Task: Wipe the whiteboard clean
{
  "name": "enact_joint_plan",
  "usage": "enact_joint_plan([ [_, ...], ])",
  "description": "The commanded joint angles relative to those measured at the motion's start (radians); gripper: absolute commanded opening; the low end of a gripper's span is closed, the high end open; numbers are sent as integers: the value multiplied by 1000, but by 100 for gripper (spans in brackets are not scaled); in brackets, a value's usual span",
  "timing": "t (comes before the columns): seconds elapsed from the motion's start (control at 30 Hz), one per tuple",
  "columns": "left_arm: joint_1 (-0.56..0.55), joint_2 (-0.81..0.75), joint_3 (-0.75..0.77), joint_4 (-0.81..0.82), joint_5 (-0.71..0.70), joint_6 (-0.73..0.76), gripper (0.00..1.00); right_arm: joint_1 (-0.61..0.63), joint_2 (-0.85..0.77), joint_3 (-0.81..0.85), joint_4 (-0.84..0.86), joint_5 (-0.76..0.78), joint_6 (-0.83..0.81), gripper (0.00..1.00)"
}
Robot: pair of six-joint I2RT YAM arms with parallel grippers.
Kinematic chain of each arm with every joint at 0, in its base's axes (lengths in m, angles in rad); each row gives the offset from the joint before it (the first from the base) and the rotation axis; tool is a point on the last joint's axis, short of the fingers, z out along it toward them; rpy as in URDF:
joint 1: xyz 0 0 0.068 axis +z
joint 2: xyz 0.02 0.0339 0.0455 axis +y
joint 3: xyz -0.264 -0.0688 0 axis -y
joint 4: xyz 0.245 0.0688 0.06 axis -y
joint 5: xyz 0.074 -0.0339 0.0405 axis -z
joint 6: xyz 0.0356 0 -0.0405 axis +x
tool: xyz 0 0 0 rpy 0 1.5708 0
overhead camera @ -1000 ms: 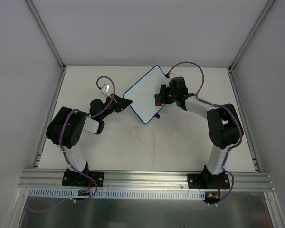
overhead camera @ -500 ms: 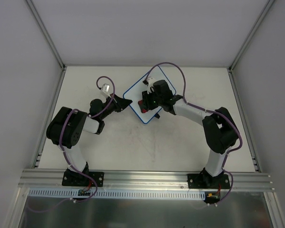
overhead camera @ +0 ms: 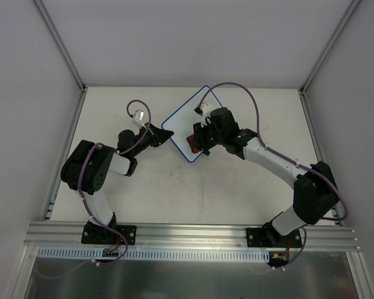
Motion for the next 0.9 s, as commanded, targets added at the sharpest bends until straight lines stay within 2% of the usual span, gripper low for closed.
enact_joint_plan([
  [0.0,-12,-2,5,89,52,15,0,2,-176,-34,-145,118,45,0],
  [0.07,-6,7,7,101,61,3,0,0,-208,-68,-228,187,85,0],
  [0.23,-3,12,4,115,61,-7,0,-3,-312,-235,-299,331,148,0],
  [0.43,0,9,2,117,64,-5,0,-27,-357,-318,-334,327,168,0],
  [0.7,-2,7,1,117,63,-7,0,-43,-245,-358,-345,283,165,0],
  [0.87,0,3,-1,111,58,-5,0,-43,-238,-378,-328,278,164,4],
])
